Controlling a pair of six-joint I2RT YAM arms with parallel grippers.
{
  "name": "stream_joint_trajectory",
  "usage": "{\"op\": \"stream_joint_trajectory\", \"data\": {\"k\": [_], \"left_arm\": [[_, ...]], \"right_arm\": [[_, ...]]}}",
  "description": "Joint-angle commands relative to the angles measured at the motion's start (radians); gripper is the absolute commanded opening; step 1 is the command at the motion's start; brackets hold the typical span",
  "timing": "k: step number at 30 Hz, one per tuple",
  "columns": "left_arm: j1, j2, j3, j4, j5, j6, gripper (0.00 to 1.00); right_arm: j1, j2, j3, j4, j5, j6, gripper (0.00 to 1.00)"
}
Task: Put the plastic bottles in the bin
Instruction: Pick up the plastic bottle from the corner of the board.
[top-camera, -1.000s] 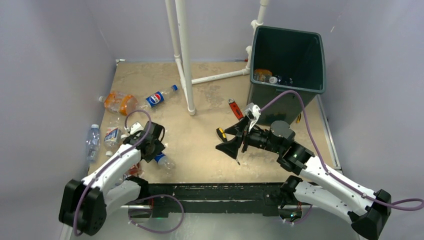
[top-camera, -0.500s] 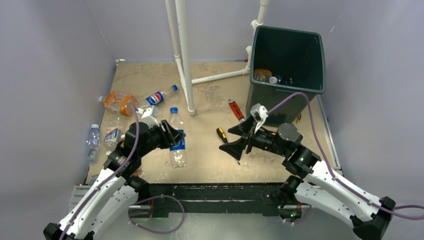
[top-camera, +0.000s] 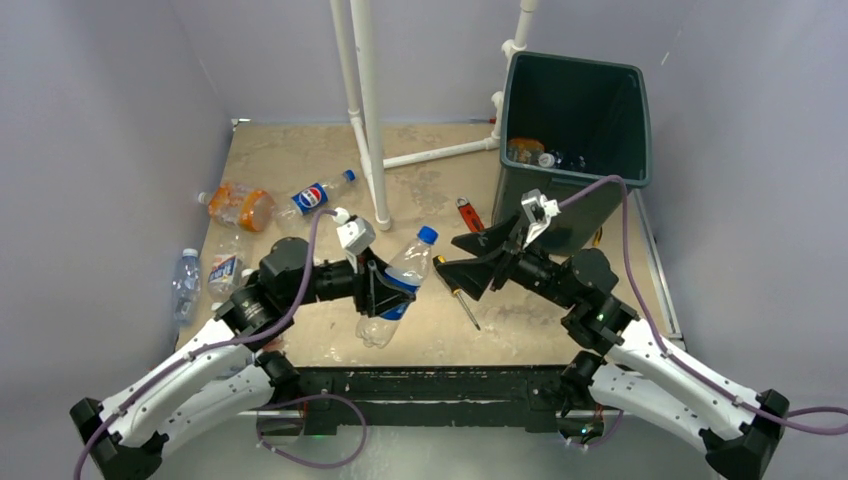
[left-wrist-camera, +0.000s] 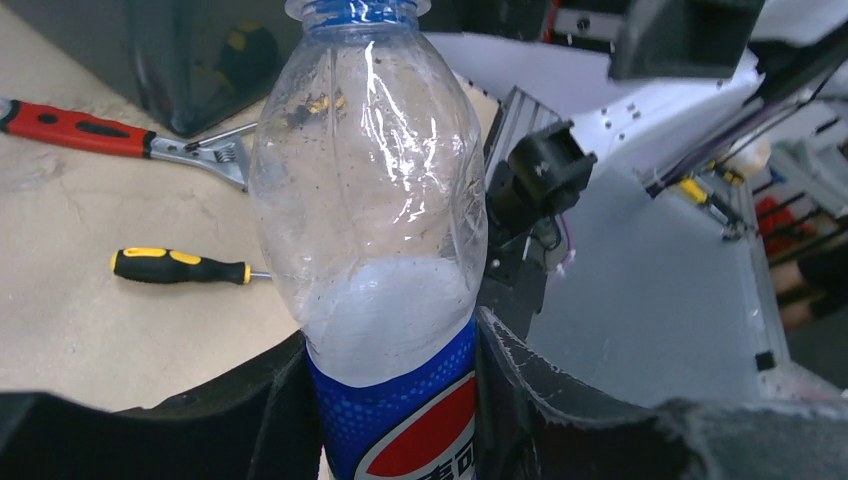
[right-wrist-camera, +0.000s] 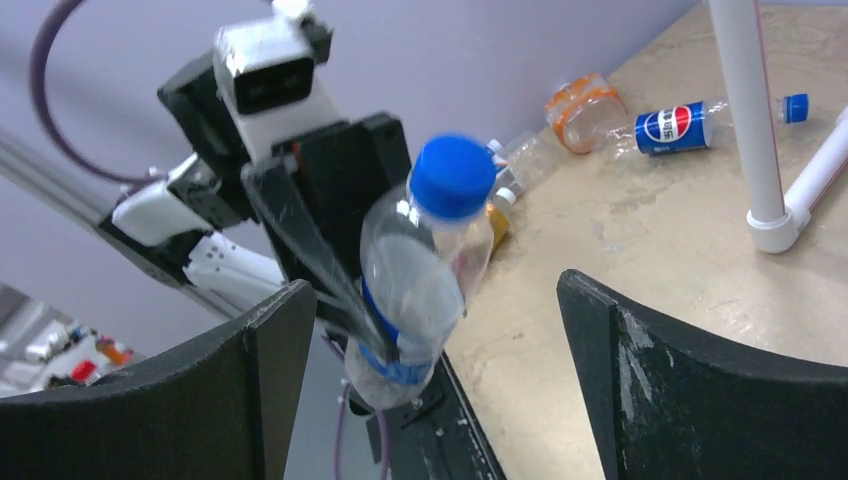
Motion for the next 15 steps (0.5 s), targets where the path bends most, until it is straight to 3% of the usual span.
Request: {"op": "stream_joint_trajectory", "data": {"k": [1,6,15], "left_arm": [[-0.07,0.053,0.07,-0.002,0.011,0.184,0.31],[-0.091,0.099,0.135,-0.027,0.009,0.267,0.3],[-0.094,0.101,0.17,-0.013,0.001,0.301,0.27]], "right_arm": [[0.005,0.019,0.079,0.072,0.11,0.07,0.93],[0.005,0.076,0.112,0.11,0.049,0.104,0.87],[0.007,0.11,0.128,0.063,0.017,0.116,0.66]]}}
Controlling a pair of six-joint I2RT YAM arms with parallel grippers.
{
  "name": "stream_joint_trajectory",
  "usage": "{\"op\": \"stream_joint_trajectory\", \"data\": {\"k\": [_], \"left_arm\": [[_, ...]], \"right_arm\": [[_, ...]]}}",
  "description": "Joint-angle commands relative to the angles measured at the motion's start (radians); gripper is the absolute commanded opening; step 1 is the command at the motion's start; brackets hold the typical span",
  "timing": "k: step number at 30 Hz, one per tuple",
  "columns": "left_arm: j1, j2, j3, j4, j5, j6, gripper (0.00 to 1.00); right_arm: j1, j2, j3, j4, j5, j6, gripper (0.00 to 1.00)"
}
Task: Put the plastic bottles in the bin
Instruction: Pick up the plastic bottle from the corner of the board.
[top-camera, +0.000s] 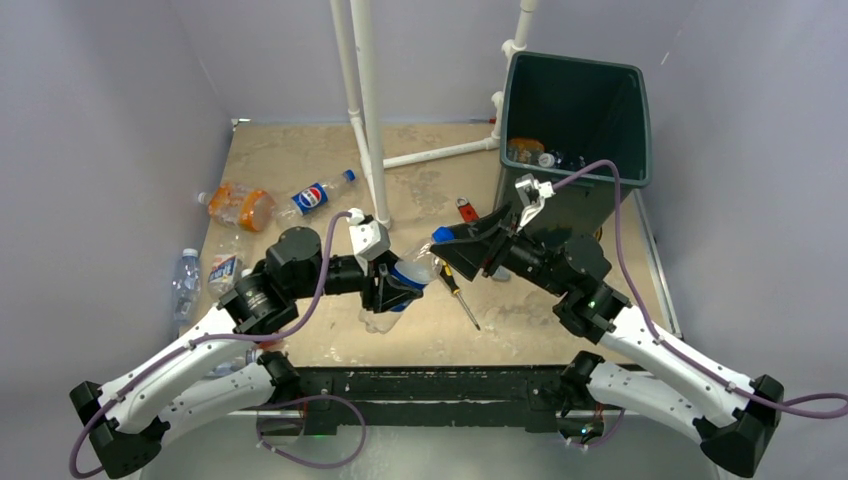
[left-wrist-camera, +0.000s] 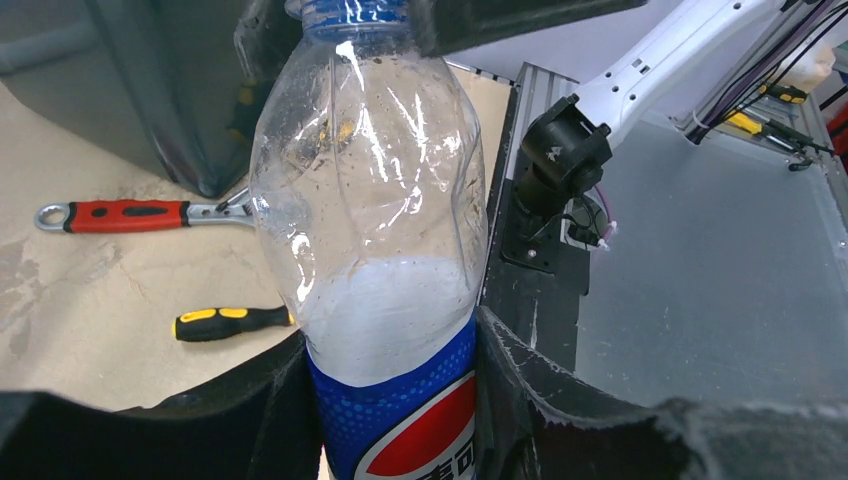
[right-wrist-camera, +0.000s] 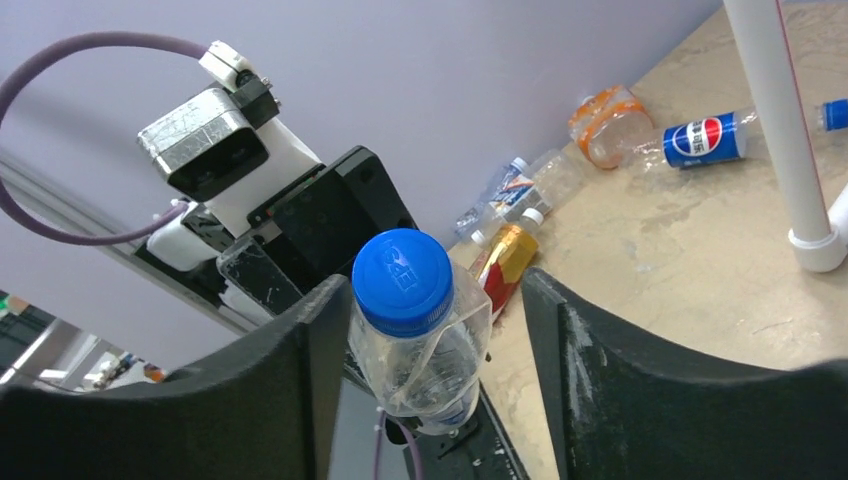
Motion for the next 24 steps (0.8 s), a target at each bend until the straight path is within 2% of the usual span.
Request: {"op": "stream_joint_trajectory", "data": {"k": [1,5,7,11,13,15,16,17,18,19,21,24], "left_arm": [[-0.008,-0.004,0.046,0.031,0.007,0.045,0.27],[-0.009,-0.003,0.046,0.026,0.016,0.048,0.28],[-0.01,-0.001,0.05,0.019,0.023,0.049,0.29],[-0.009,0.002,0.053,0.018,0.034,0.049,0.31],[-0.009,0.004,0.056,0.019,0.035,0.048,0.34],[-0.009,0.005,0.061,0.018,0.031,0.041,0.44],[-0.009,0.003,0.064,0.015,0.024,0.038,0.5],[-0.01,-0.002,0.064,0.014,0.008,0.033,0.63],[-0.009,-0.009,0.063,0.014,-0.018,0.026,0.83],[-0.009,-0.02,0.061,0.016,-0.048,0.016,0.91],[-0.009,-0.045,0.052,0.024,-0.104,-0.009,0.97],[-0.009,-0.092,0.014,0.082,-0.165,-0.055,0.99]], "right_arm": [[0.006,-0.005,0.034,0.017,-0.016,0.022,0.61],[0.006,-0.002,0.038,0.028,-0.016,0.032,0.4],[0.006,-0.002,0.036,0.054,-0.02,0.042,0.37],[0.007,0.028,0.046,0.088,-0.037,0.061,0.38],[0.008,0.044,0.045,0.109,-0.049,0.07,0.26],[0.009,0.057,0.048,0.115,-0.058,0.069,0.06],[0.009,0.057,0.051,0.112,-0.057,0.065,0.0],[0.009,0.054,0.052,0.111,-0.058,0.058,0.0],[0.009,0.048,0.054,0.11,-0.061,0.049,0.0],[0.009,0.041,0.056,0.106,-0.065,0.038,0.0],[0.01,0.018,0.067,0.089,-0.068,0.005,0.0],[0.01,-0.031,0.063,0.083,-0.074,-0.047,0.0]]}}
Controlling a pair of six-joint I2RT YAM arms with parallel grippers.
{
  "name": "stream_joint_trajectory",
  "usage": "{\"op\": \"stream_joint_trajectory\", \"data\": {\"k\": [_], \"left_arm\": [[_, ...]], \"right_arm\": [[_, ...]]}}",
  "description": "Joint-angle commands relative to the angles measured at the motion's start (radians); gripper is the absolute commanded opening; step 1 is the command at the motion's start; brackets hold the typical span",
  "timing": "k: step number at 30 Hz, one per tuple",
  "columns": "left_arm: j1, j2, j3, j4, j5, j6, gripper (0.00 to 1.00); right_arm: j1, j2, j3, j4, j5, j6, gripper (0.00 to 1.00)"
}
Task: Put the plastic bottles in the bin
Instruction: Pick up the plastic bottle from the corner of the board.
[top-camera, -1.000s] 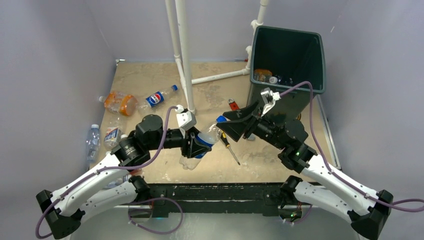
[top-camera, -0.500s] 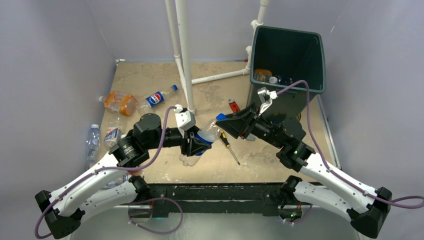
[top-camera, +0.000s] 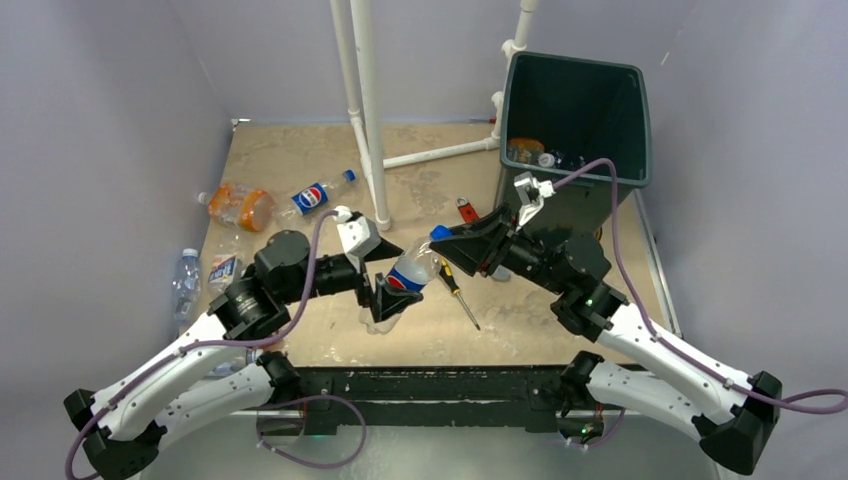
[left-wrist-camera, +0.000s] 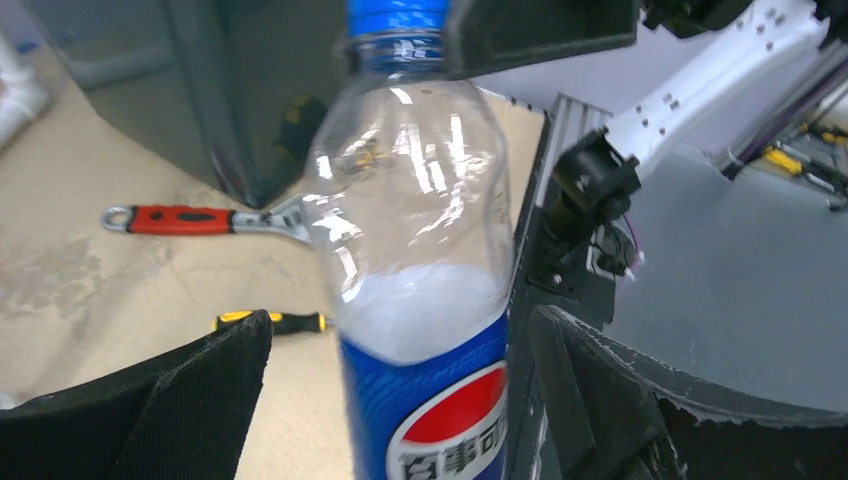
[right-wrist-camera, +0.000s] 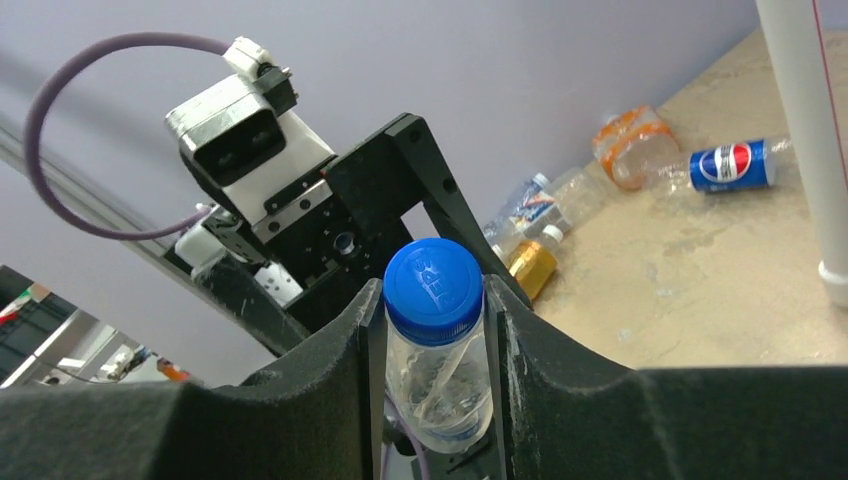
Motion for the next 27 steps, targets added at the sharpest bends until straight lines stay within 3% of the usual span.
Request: {"op": "stream_joint_trajectory", "data": {"k": [1,6,9,17,22,27], "left_arm": [[-0.003,-0.078,-0.018,0.128,-0.091,-0.074,0.99],[-0.003,-0.049,-0.055,0.258,0.039,-0.118,0.99],[-0.003,0.012,-0.02,0.253,0.074,-0.14,0.99],[-0.003,-0.147,-0.099,0.411,-0.101,-0.226,0.99],[-0.003,-0.151,-0.102,0.412,-0.103,-0.248,0.99],[-0.003,-0.16,-0.098,0.383,-0.147,-0.256,0.99]], "right_arm": [[0.006,-0.083,0.049,0.039,-0.04,-0.088,0.0],[0.005,-0.139,-0.006,0.132,-0.054,-0.093,0.0],[0.005,-0.166,-0.003,0.149,-0.03,-0.108,0.0],[0.005,-0.265,0.211,-0.092,0.163,-0.359,0.0],[0.005,-0.247,0.289,-0.173,0.165,-0.418,0.0],[0.005,-0.262,0.391,-0.285,0.291,-0.53,0.0]]}}
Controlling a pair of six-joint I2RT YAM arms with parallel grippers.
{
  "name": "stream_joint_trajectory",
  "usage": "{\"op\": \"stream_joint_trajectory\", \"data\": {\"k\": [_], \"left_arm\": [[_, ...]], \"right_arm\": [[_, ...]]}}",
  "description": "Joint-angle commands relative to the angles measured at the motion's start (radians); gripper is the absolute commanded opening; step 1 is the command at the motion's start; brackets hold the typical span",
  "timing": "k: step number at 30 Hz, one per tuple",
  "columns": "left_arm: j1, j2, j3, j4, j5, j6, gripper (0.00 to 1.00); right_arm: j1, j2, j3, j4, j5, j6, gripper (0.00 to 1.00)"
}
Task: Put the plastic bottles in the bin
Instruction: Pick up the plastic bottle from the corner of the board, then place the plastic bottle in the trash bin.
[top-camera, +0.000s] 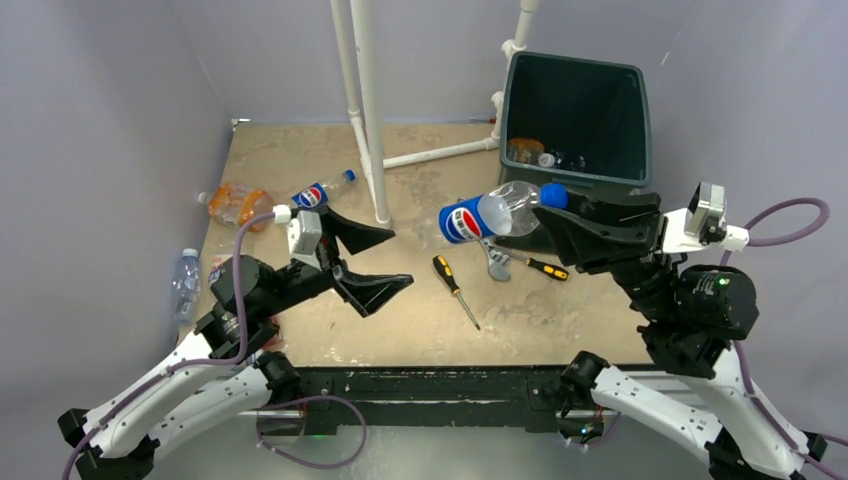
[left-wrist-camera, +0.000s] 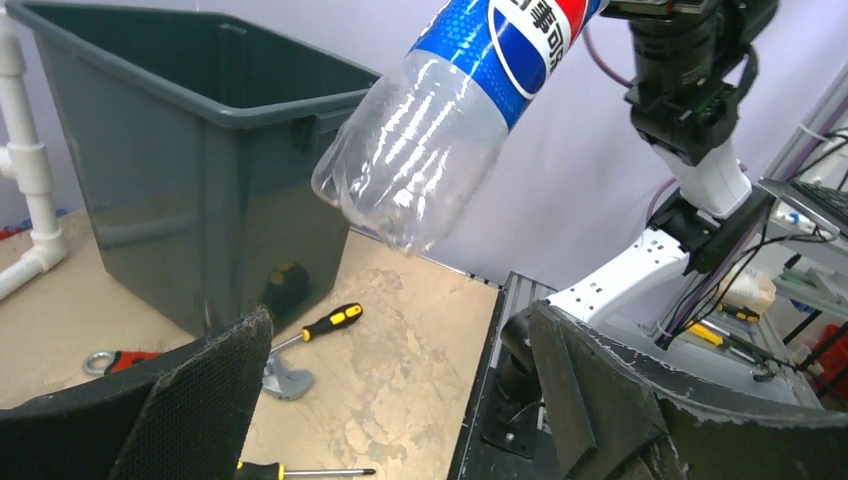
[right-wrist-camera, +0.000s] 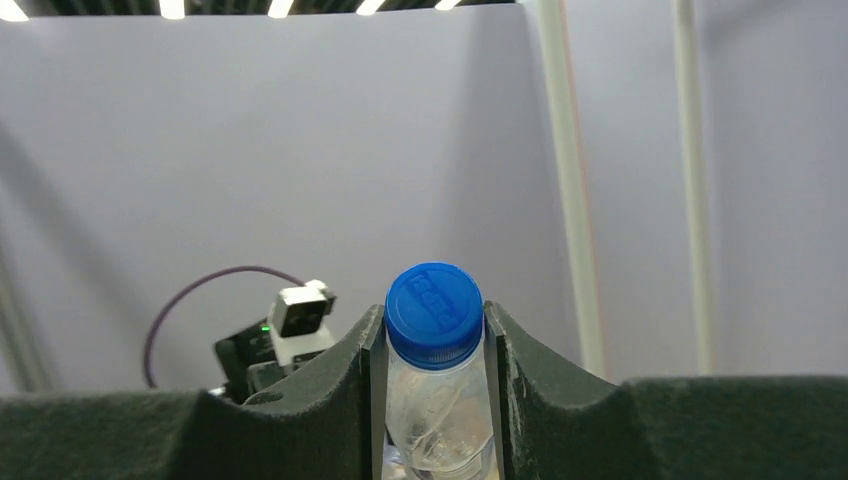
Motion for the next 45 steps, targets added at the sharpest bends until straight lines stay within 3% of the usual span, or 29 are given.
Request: {"op": "stream_joint_trajectory", "data": {"k": [1,11,16,24,28,30,33,37,42,45], "left_arm": [[0.0,-0.014,0.0,0.0,-0.077,-0.028,0.99],[0.0,-0.115,-0.03,-0.146,-0.46,-0.124,0.99],[0.0,-0.138,-0.046,-0.22,-0.555,-0.138,0.99],[-0.001,-0.216,-0.109,-0.243,-0.678,-0.152,0.99],[0.0,-0.233,-0.136,-0.258,-0.665,-0.171,0.99],[0.0,-0.235,-0.147,-0.272,-0.649,-0.185,0.99],[0.0,-0.248,-0.165,-0.281,-0.63,-0.213,0.99],[0.0,-0.263,-0.187,-0.286,-0.62,-0.239,0.99],[0.0,-0.271,-0.186,-0.323,-0.626,-0.254,0.99],[0.0,-0.286,-0.168,-0.343,-0.654,-0.24,0.98]], "right_arm": [[0.005,-0.002,0.109,-0.15,0.159,-0.158,0.0],[0.005,0.004,0.266,-0.167,0.609,-0.4,0.0],[0.005,0.082,0.308,-0.104,0.777,-0.52,0.0],[0.004,0.235,0.316,0.134,0.948,-0.685,0.0],[-0.004,0.402,0.429,0.088,1.008,-0.728,0.0],[-0.045,0.461,0.48,0.038,1.004,-0.677,0.0],[-0.261,0.535,0.593,-0.194,0.844,-0.446,0.0],[-0.351,0.583,0.601,-0.25,0.818,-0.347,0.0],[-0.533,0.551,0.451,-0.28,0.665,-0.091,0.0],[-0.579,0.501,0.341,-0.247,0.599,-0.006,0.0]]}}
